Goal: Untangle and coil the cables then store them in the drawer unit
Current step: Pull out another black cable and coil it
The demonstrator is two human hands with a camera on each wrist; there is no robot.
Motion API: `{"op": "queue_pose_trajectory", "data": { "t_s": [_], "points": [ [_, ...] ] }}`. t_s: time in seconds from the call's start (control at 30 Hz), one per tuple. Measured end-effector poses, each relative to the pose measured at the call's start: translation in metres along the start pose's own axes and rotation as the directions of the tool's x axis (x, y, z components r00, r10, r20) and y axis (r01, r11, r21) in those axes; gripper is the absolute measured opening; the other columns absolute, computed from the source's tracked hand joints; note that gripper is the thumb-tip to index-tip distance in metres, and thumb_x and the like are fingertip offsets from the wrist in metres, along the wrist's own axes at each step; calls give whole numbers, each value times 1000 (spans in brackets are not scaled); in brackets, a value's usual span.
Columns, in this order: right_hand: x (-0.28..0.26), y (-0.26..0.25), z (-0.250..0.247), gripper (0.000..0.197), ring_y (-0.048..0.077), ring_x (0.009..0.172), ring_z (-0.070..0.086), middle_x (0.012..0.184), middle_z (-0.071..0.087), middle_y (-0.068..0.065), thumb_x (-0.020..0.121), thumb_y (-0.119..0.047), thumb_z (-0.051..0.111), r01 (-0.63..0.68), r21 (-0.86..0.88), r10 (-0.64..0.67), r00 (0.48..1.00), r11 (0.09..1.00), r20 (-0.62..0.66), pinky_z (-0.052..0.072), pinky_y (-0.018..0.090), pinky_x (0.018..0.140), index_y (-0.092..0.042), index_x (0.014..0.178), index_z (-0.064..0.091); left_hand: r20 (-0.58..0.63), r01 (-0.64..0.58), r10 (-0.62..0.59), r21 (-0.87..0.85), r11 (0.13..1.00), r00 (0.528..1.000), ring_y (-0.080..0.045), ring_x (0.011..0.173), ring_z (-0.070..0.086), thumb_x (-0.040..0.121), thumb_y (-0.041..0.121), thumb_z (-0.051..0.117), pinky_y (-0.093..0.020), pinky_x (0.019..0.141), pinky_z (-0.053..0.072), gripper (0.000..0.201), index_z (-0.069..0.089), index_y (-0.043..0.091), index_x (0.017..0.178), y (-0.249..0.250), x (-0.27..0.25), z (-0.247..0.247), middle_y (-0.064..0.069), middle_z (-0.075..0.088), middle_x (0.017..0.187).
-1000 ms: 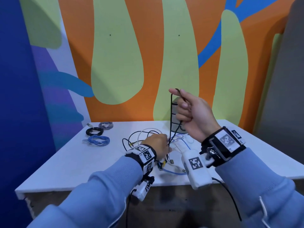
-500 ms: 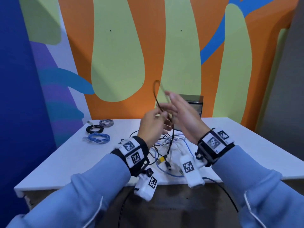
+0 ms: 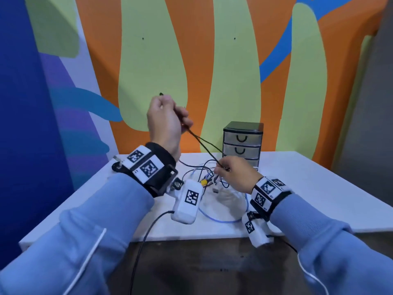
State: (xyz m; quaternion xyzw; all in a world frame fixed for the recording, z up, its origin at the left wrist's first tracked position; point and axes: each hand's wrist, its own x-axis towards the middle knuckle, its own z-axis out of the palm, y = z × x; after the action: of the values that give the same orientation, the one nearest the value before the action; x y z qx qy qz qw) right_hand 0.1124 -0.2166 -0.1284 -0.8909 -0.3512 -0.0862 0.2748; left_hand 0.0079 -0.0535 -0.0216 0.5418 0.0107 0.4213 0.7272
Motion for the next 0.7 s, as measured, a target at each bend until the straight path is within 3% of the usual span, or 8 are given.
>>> {"op": "queue_pose_trajectory", "data": {
  "t_s": [0.07,0.13,0.27,0.33,0.43,0.53,0.6,0.7],
  "points": [
    [-1,0,-1,27,22,79,63,87,68,4,106,-29,58,-5,-37,5,1000,999,-5,49,37,72,-12,90,71,-79,-52,62,118,992,995,-13,49,37,114,21,38,-28,48,37,29,48,19,87,5,12,-6,5,45,61],
    [0,-2,-2,25,22,81,64,91,69,2,105,-29,58,12,-88,-11,1000,996,14,51,37,73,-15,90,72,-117,-97,127,235,967,985,-12,49,33,112,24,41,-27,49,29,30,51,20,85,7,21,-13,8,41,60],
    [7,-8,0,27,30,84,70,94,72,8,104,-24,53,13,-276,4,998,961,59,52,34,62,-11,90,72,-81,-213,286,487,847,955,-18,59,38,113,31,42,-29,55,32,28,57,18,93,7,25,-24,3,48,71],
    [9,-7,2,28,30,83,68,99,68,7,103,-24,52,33,-312,-16,998,949,57,56,38,66,-11,87,71,-87,-250,344,526,813,935,-19,63,43,112,31,44,-30,58,35,27,58,18,94,5,26,-31,4,52,74],
    [10,1,3,30,30,82,66,96,67,7,102,-28,57,105,-312,-98,994,944,38,60,46,69,-10,84,72,-103,-182,313,629,756,944,-21,78,57,112,28,45,-32,69,43,28,67,17,99,-3,29,-44,0,62,85],
    [10,12,-1,35,33,79,68,86,72,11,103,-38,60,135,-218,-133,991,967,25,60,48,69,-11,86,75,-57,-56,168,797,601,984,-25,91,66,111,21,48,-36,80,49,27,72,11,117,-12,33,-58,-7,69,104],
    [8,13,-3,35,33,79,68,82,73,10,103,-40,61,149,-179,-146,989,972,33,59,47,70,-14,83,75,-1,-41,105,914,403,994,-37,113,61,108,14,50,-42,93,48,28,63,4,131,-21,32,-63,-18,62,126],
    [9,7,-4,35,30,77,67,78,70,7,105,-37,59,173,-146,-169,985,974,37,56,43,67,-17,80,73,237,-261,142,949,180,961,-38,139,41,104,16,58,-47,112,39,50,47,11,152,-35,18,-55,-18,42,147]
  ]
}}
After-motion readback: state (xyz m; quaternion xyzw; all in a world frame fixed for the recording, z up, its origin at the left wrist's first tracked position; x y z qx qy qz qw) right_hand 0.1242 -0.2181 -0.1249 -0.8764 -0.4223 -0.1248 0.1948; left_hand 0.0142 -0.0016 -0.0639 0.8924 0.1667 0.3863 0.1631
